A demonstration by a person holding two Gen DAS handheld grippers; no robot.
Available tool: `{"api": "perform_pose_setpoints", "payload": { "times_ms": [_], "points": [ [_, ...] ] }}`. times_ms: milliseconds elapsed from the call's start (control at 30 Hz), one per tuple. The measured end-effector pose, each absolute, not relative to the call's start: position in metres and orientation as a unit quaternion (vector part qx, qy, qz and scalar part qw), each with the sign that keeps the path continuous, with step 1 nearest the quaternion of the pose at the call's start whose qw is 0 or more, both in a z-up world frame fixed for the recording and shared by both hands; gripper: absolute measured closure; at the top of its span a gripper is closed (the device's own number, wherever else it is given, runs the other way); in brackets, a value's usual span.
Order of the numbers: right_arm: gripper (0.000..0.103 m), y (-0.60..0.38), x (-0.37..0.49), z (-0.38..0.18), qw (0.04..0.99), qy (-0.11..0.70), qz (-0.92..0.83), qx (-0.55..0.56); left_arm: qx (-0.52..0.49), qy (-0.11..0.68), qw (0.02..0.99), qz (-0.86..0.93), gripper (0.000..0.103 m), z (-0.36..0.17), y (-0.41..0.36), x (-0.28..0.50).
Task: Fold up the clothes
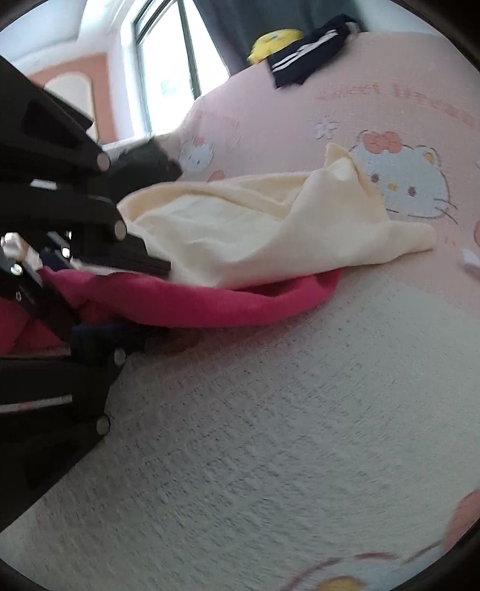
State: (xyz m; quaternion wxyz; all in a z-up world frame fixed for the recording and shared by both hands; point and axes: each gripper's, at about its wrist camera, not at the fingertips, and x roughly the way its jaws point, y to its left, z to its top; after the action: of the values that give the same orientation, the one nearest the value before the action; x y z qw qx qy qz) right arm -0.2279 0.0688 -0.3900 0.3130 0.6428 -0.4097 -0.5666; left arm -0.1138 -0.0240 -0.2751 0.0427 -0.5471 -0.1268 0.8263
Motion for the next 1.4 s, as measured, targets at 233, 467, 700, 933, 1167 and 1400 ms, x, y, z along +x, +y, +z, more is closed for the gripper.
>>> {"api": "perform_pose_setpoints", "payload": {
  "times_ms": [233, 467, 700, 933, 1167, 1400],
  "points": [
    [0.088, 0.079, -0.222, -0.347, 0.377, -0.477, -0.541, 0.581, -0.510, -0.162, 0.063, 0.843, 0.086, -0.235, -0.029, -0.103],
    [0.088, 0.091, -0.206, -0.302, 0.402, -0.514, -0.542, 0.530, -0.476, -0.139, 0.067, 0.866, 0.086, -0.196, -0.023, -0.094],
    [0.087, 0.093, -0.184, -0.259, 0.440, -0.485, -0.568, 0.498, -0.453, -0.130, 0.064, 0.880, 0.086, -0.175, -0.015, -0.093],
    [0.087, 0.105, -0.171, -0.221, 0.480, -0.504, -0.586, 0.415, -0.411, -0.171, 0.048, 0.894, 0.086, -0.150, -0.035, -0.076],
    [0.087, 0.116, -0.139, -0.168, 0.498, -0.445, -0.656, 0.351, -0.385, -0.128, 0.033, 0.913, 0.035, -0.127, -0.039, -0.074],
    [0.087, 0.127, -0.140, -0.211, 0.378, -0.409, -0.695, 0.454, -0.424, -0.146, 0.056, 0.892, 0.030, -0.163, -0.041, -0.070]
  ]
}}
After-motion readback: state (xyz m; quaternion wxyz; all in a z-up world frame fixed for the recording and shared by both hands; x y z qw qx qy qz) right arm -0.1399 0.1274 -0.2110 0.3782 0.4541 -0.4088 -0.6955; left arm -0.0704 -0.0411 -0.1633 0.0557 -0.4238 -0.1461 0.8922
